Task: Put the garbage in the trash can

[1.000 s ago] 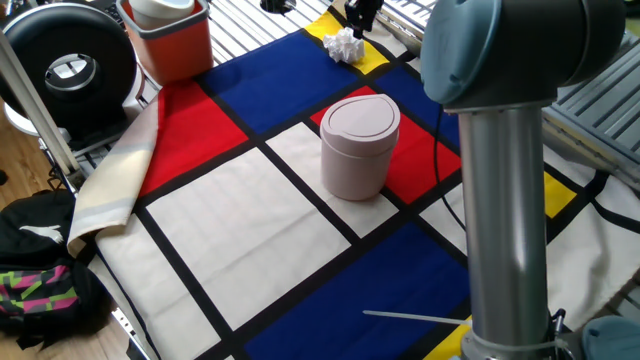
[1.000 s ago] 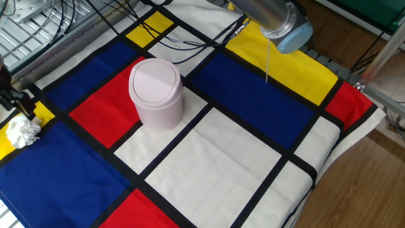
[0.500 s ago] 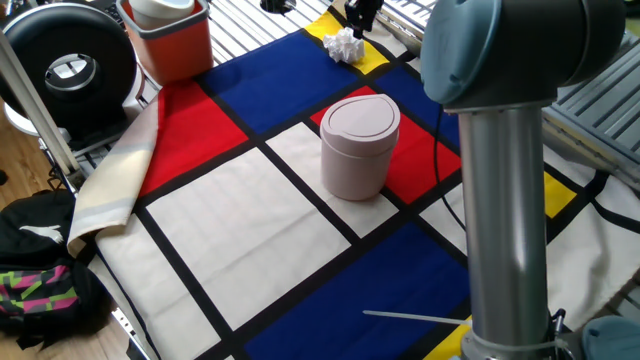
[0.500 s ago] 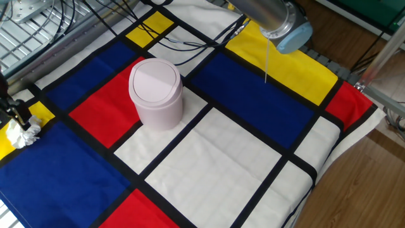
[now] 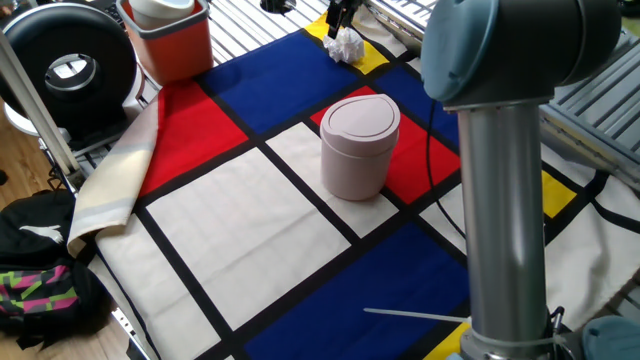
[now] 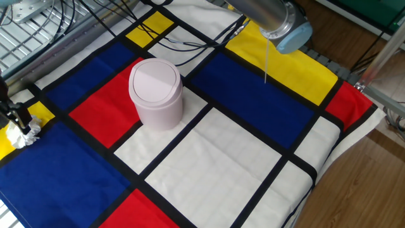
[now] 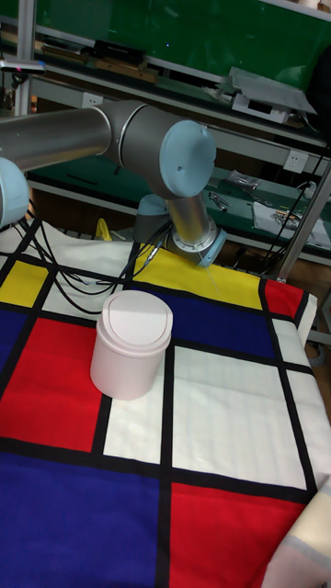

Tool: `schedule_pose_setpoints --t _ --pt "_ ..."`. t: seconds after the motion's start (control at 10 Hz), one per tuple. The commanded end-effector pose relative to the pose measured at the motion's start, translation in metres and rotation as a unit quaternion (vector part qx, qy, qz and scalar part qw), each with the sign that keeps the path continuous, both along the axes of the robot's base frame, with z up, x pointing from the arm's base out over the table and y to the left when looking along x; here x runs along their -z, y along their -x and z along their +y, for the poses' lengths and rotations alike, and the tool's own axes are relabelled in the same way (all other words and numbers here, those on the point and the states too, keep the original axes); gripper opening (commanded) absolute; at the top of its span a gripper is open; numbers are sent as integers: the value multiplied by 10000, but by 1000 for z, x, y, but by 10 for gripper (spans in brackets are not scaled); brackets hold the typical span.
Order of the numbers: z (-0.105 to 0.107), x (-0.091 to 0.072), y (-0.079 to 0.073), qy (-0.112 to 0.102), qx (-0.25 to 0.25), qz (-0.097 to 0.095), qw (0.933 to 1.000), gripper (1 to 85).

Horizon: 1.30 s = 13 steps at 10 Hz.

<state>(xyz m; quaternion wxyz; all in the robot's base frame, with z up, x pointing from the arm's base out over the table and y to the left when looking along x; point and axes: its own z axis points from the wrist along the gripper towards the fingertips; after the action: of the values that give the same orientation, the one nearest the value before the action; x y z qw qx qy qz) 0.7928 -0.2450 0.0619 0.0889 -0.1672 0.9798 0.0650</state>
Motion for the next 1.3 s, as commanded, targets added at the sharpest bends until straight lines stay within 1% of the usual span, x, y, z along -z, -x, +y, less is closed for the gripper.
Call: schedule_pose_setpoints --t 0.0,0.7,1.0,1.2 --pt "-2 3 -1 -15 -160 -2 9999 643" --pt "0 15 -1 -75 -275 -7 9996 643" --pt "1 21 -3 -105 -314 -46 9994 643" --pt "4 22 -5 -157 -316 -79 9993 623"
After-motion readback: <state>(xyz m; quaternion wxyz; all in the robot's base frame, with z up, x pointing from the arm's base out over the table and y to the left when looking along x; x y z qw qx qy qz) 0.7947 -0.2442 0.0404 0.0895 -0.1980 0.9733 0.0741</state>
